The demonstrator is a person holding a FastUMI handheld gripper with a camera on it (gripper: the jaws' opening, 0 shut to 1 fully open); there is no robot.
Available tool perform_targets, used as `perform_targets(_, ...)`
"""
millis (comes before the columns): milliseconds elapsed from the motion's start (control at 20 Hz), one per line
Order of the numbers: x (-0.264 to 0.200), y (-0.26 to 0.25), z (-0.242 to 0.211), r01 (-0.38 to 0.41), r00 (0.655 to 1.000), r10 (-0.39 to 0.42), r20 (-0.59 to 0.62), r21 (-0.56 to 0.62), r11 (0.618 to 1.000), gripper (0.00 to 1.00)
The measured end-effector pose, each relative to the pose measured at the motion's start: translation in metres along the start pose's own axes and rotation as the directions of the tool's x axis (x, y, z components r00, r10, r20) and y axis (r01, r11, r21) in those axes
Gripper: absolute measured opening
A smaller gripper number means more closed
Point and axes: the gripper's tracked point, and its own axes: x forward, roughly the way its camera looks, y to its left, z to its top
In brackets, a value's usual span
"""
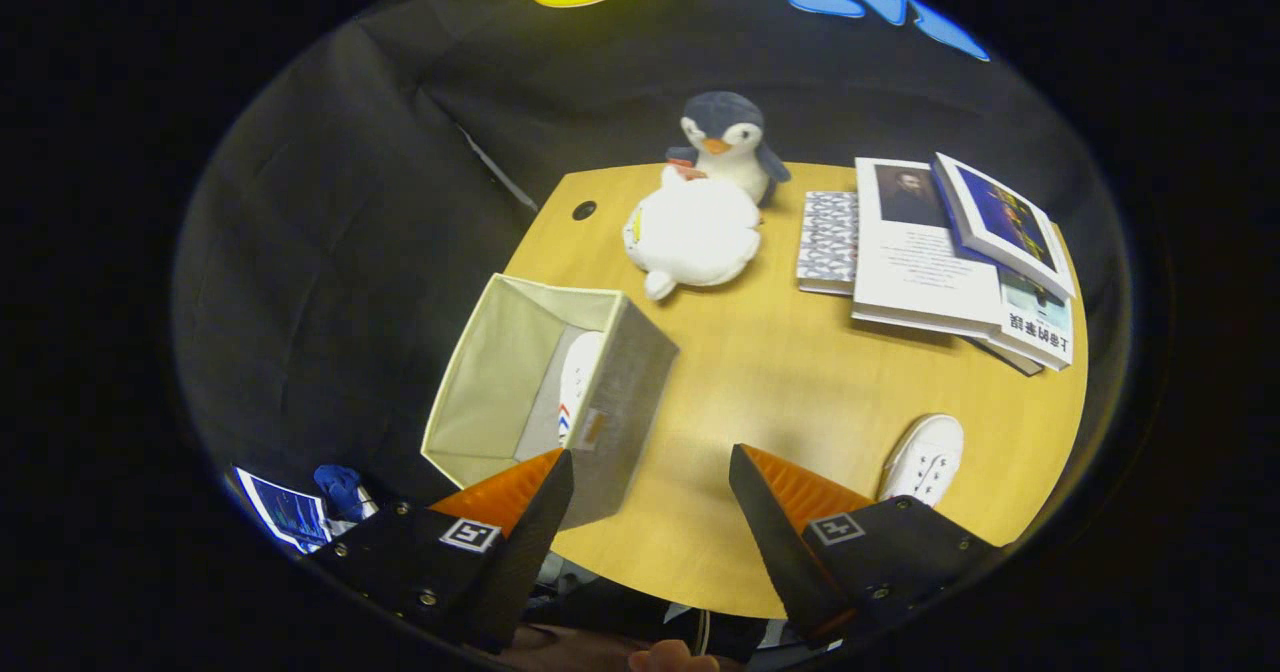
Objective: Open the storage box then place both shoes into the box .Put the left shoe in first, then the right shoe, with the right side of both shoes facing outward in a uniform manner.
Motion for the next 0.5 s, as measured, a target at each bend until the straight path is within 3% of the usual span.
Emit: perform_targets(500,-0.013,-0.135,-0.072,0.148,0.989,-0.142,-0.044,0.194,0.970,0.96)
